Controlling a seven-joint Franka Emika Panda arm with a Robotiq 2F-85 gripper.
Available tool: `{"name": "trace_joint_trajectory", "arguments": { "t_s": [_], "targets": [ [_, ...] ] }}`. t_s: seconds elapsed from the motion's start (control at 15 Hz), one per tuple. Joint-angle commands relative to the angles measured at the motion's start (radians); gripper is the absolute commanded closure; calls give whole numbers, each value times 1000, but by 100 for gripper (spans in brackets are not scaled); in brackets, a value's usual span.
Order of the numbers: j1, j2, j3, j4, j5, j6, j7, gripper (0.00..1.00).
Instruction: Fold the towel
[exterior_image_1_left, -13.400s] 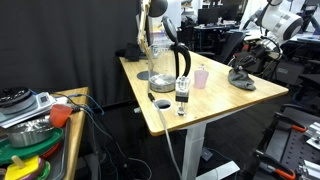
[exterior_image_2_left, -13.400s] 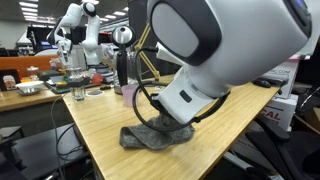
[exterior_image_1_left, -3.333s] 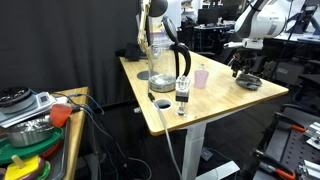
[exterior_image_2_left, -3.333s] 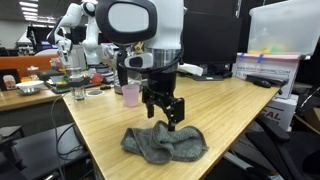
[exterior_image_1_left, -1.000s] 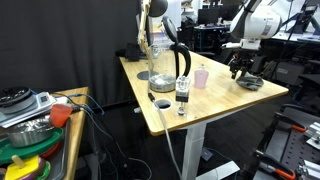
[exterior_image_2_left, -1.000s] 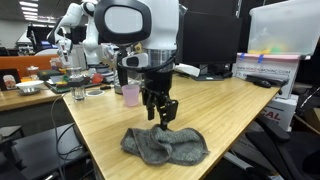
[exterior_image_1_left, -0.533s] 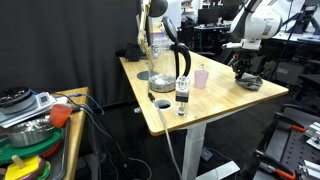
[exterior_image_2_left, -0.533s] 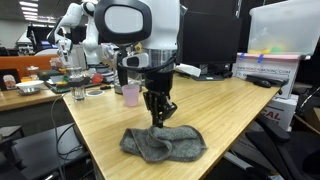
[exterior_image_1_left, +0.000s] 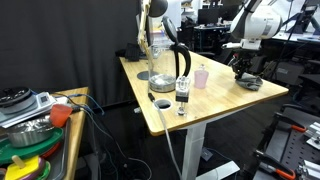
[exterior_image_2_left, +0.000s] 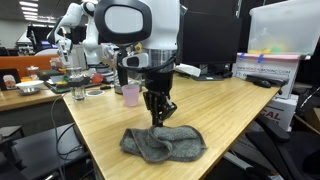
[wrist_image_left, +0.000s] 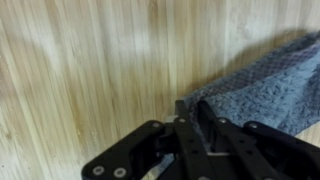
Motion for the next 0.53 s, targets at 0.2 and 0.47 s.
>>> {"name": "trace_joint_trajectory", "arguments": {
  "t_s": [0.2,0.47],
  "targets": [
    [-12,-67,8,-11,21,-26,-20,100],
    [-19,-82,7,-14,25,-32,-26,100]
  ]
}}
